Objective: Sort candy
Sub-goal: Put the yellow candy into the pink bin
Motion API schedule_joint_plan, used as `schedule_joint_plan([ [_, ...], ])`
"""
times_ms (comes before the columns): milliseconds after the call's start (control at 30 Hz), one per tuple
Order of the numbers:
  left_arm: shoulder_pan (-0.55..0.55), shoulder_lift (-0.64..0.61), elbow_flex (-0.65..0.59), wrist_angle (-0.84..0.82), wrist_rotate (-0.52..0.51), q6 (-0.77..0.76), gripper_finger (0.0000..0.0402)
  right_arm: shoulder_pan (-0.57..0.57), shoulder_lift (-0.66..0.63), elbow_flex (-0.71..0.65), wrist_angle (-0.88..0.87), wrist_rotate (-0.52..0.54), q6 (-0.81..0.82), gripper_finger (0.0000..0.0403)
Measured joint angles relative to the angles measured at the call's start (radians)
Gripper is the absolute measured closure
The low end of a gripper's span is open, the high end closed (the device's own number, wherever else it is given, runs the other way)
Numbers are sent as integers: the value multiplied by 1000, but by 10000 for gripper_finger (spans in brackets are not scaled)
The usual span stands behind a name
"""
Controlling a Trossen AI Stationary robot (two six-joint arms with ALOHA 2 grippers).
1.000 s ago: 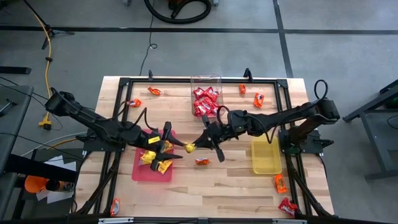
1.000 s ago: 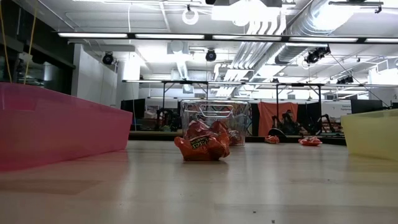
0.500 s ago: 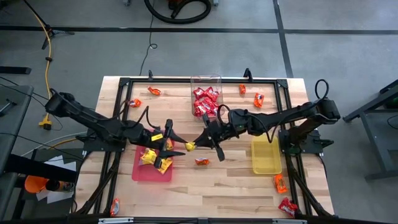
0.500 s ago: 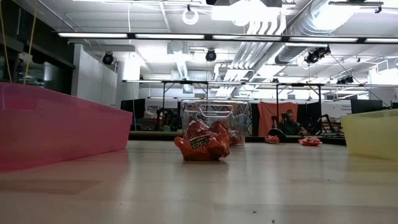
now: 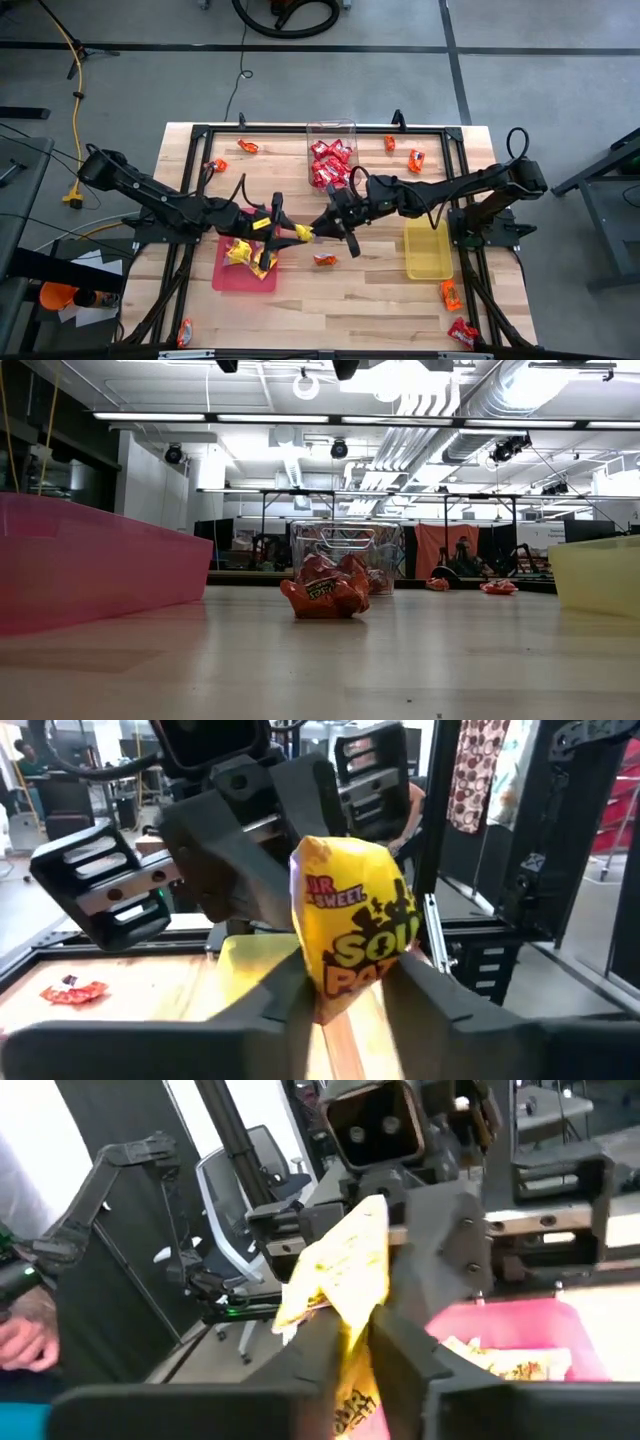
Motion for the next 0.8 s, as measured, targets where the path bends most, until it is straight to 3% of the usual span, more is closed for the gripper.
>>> schedule_joint_plan([
  [167,0,-4,-2,-3,0,-3,388,-1,-5,0,-13,3,36,266],
  [367,0,-40,-1,-89,0,-27,391,-24,-85,0,-91,2,6,168],
  [500,0,-139,-1,-253,-1,-46,398,-50,-179,0,-239,41,-32,135],
  [600,-1,-250,0,-467,-8,-171,399,-58,-256,0,-362,105,-30,131],
  [800,-34,-383,0,-1143,-14,-632,401,-46,-312,0,-558,218,-12,132],
])
